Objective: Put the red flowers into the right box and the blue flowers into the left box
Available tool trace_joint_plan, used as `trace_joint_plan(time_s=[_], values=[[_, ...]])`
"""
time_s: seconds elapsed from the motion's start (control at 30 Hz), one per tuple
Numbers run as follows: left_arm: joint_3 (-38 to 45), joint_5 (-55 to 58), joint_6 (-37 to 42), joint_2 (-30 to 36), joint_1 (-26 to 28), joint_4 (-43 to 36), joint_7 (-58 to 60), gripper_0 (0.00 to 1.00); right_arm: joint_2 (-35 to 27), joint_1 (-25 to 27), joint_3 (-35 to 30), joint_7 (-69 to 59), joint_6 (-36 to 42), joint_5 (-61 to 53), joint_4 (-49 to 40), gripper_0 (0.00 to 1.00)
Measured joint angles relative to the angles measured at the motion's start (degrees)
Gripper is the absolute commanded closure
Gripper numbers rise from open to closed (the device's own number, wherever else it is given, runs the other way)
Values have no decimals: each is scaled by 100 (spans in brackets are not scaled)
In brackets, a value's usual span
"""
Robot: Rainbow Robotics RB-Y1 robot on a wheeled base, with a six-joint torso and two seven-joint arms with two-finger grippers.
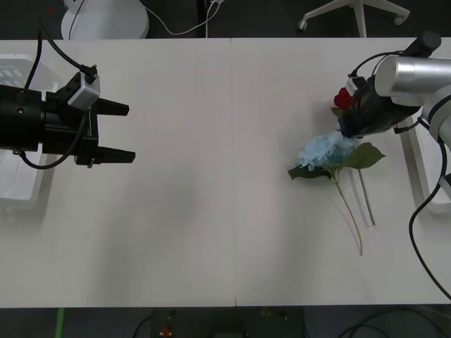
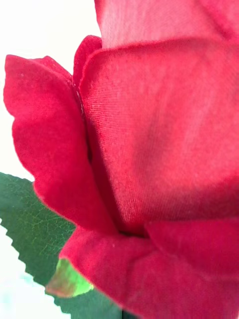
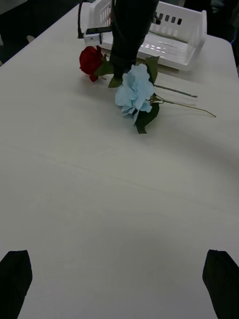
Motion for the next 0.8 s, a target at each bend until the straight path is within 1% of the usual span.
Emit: trace_joint_plan(time_s=[0.1, 0.2, 0.27, 0.37, 0.47, 0.57, 0.67, 0.8], values=[[0, 0, 0, 0, 0, 2, 0, 0, -351, -153, 0, 5, 587, -63, -262, 100], [0, 5, 1, -3, -1, 7, 0, 0, -853, -221, -1, 24, 1151, -82, -786, 100], [0, 7, 1, -3, -1, 11, 0, 0, -1236, -226, -1, 39, 1387, -82, -1156, 100], [0, 7, 2, -3, -1, 13, 0, 0, -1776, -234, -1, 52, 1588, -69, -1472, 100], [-1, 8, 2, -4, -1, 16, 0, 0, -2205, -249, -1, 307, 1614, 190, -1562, 100], [-1, 9, 2, -4, -1, 17, 0, 0, -2428, -253, -1, 977, 1501, 1062, -1566, 100], [-1, 10, 2, -4, -1, 18, 0, 0, -2468, -253, 0, 1310, 1147, 1994, -1490, 100], [-1, 10, 2, -5, -1, 19, 0, 0, -2421, -253, 2, 1306, 568, 2512, -1129, 100]])
